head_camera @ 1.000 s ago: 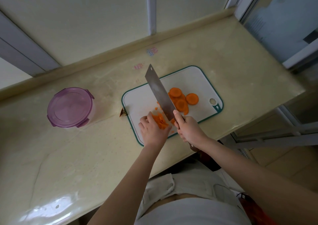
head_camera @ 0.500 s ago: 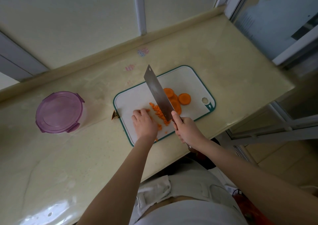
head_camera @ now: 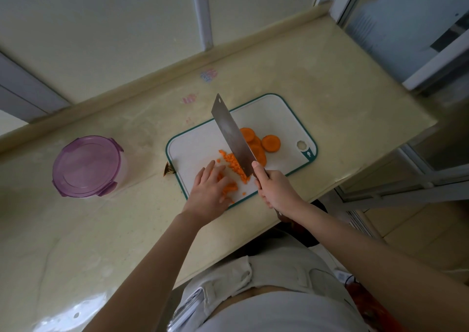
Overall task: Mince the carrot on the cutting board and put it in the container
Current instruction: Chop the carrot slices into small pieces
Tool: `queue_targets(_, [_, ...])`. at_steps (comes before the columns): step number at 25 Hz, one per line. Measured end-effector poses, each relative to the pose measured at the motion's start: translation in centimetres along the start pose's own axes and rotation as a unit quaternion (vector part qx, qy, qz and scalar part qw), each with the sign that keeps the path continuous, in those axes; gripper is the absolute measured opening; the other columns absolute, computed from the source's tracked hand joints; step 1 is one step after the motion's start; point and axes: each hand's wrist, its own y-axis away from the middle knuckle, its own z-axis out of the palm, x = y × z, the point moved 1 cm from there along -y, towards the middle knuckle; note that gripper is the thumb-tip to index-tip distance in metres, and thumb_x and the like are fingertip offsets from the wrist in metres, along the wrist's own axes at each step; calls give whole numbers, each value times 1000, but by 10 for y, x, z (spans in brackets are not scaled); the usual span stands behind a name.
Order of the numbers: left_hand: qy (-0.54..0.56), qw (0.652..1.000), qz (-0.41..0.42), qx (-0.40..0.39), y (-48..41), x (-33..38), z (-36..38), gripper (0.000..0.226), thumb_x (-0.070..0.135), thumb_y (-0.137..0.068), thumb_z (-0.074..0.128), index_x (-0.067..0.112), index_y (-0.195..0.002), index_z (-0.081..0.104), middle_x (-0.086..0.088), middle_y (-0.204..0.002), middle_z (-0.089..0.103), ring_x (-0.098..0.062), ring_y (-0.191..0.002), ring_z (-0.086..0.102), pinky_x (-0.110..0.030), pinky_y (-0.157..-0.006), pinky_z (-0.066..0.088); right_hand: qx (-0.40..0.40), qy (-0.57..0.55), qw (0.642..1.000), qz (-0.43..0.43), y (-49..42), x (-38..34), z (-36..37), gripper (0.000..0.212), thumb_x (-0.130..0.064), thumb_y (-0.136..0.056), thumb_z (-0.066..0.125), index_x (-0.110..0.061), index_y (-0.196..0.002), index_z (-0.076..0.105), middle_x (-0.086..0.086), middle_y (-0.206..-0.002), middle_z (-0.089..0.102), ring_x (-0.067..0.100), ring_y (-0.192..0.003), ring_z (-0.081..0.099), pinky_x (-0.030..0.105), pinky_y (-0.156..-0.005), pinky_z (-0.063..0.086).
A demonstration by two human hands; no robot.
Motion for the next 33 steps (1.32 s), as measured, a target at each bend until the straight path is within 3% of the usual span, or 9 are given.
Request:
queue_targets(10, [8, 995, -72, 64, -4, -5, 1, 31, 27, -94, 49, 16, -123, 51, -5, -136, 43, -25, -132, 27, -36, -113, 15, -7, 5, 1000, -7, 3, 4, 1, 53, -52, -98, 33, -10, -67, 42, -1, -48, 31, 11, -37, 29, 23, -39, 25])
queue_targets(13, [37, 994, -81, 66, -2, -4, -3, 46, 24, -91, 47, 18, -135, 40, -4, -145, 35, -25, -140, 18, -38, -116, 9, -9, 3, 1000, -6, 3, 4, 2, 52, -51, -98, 34, -12, -66, 41, -1, -48, 31, 10, -37, 29, 23, -39, 25])
queue_targets(16, [29, 998, -36, 33, 0, -3, -6, 53, 29, -94, 42, 22, -144, 28, 1, -154, 23, -21, -145, 6, -38, -117, -1, -10, 6, 1000, -8, 4, 3, 4, 52, -51, -98, 34, -12, -64, 40, -2, -47, 32, 9, -36, 30, 22, -38, 26])
queue_targets(21, [18, 1000, 13, 19, 10, -7, -1, 37, 31, -99, 39, 21, -134, 46, 1, -148, 36, -19, -143, 17, -34, -117, 4, -7, 26, 1000, -11, 3, 3, 7, 53, -50, -98, 36, -12, -61, 43, -3, -45, 36, 4, -33, 33, 21, -43, 28])
queue_targets(27, [27, 999, 14, 22, 12, -13, 2, 36, 28, -99, 39, 20, -132, 48, 2, -145, 40, -18, -142, 20, -34, -117, 7, -4, 29, 999, -26, 1, 4, 6, 53, -50, -97, 38, -11, -62, 43, -3, -47, 37, 7, -37, 34, 24, -45, 29])
queue_targets(31, [142, 981, -31, 127, 18, -15, -3, 30, 14, -95, 49, 10, -124, 57, -8, -130, 54, -28, -127, 44, -30, -109, 26, 30, 121, 988, -90, 2, 5, -1, 47, -45, -96, 46, -26, -53, 41, -9, -48, 40, 6, -45, 38, 22, -50, 31])
queue_targets(33, [229, 932, -115, 255, 23, -10, -19, 22, 9, -93, 47, 6, -111, 59, -9, -110, 57, -26, -106, 53, -25, -93, 36, 35, 189, 974, -116, 3, 8, -5, 42, -49, -94, 48, -28, -58, 43, -9, -52, 42, 4, -49, 40, 20, -49, 27])
